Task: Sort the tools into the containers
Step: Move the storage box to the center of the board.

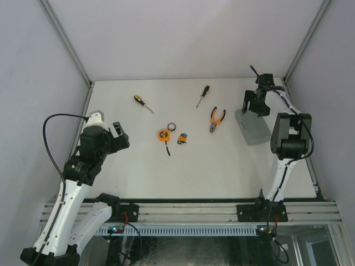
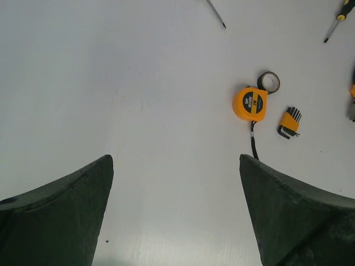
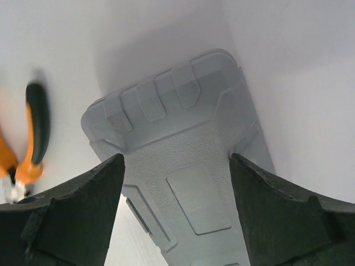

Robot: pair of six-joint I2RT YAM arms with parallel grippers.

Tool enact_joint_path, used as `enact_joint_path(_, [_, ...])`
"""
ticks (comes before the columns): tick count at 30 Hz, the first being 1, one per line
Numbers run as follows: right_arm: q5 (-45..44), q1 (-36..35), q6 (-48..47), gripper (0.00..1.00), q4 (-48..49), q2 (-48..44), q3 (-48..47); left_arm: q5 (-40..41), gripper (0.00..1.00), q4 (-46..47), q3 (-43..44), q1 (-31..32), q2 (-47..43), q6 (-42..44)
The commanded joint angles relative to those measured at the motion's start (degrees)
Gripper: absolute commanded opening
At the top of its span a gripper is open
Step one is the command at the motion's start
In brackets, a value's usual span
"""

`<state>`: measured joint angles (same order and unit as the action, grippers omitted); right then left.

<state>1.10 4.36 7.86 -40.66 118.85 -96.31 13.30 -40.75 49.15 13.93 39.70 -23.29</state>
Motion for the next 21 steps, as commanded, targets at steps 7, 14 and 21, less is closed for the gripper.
enact_joint_path(7, [2.89,-1.88,2.57,0.76,6.97,-15.99,13.52,-0.82,0.98,1.82,-0.48,-0.53,-0.64,1.32])
enact_joint_path(14, [1.11,0.17,2.75,0.80,7.01,-13.49,13.63,-0.31,0.98,2.44,-0.81,-0.51,-1.81,0.53])
enact_joint_path(21, [1.01,2.50,4.90,0.84,9.53,-14.15,18.58,-1.62,0.97,3.49,-1.37,-0.53,-3.18,0.52])
